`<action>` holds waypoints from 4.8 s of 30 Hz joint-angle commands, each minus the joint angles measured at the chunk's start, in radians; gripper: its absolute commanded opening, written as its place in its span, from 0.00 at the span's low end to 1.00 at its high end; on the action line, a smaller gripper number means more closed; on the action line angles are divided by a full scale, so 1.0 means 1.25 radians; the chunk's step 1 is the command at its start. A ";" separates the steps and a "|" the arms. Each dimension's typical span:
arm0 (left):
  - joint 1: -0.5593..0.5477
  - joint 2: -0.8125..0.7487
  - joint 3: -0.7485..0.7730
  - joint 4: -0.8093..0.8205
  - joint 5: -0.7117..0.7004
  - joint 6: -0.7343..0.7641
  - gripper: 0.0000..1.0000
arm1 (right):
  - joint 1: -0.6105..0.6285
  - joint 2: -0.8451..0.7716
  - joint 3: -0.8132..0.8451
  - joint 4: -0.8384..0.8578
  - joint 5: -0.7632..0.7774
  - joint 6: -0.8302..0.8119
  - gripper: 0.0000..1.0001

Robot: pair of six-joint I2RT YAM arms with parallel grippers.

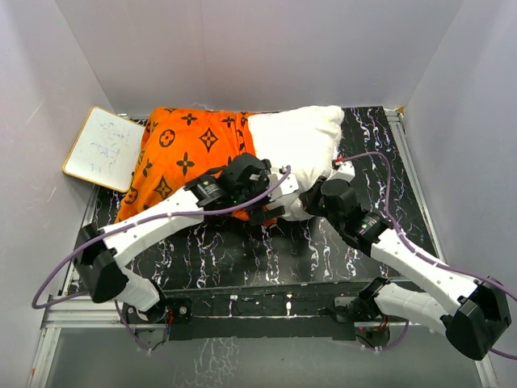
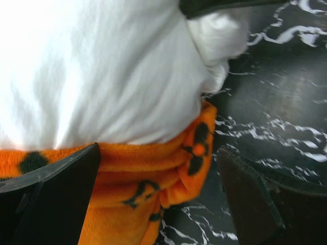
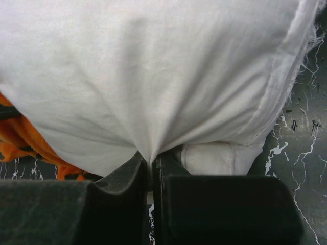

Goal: Remove the pillowcase from the pillow
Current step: Remove the pillow from the pillowcase.

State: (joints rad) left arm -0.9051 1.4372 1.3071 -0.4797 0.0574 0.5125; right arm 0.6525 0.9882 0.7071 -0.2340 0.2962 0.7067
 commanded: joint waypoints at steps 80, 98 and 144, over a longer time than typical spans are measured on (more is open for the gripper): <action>0.603 0.213 0.090 -0.212 0.278 0.061 0.81 | -0.385 0.522 0.380 0.359 -0.575 0.019 0.98; 0.493 0.120 0.108 -0.234 0.310 0.003 0.75 | -0.390 0.445 0.433 0.260 -0.495 -0.105 0.08; 0.872 0.174 0.170 -0.472 0.433 0.661 0.06 | -0.436 0.259 0.435 1.057 -0.780 -0.042 0.08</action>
State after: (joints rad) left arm 0.1864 1.6535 1.4822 -1.0378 0.5556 1.3483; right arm 0.1116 1.3495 1.1057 0.8814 -0.7448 0.6624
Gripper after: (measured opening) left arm 0.291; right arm 0.125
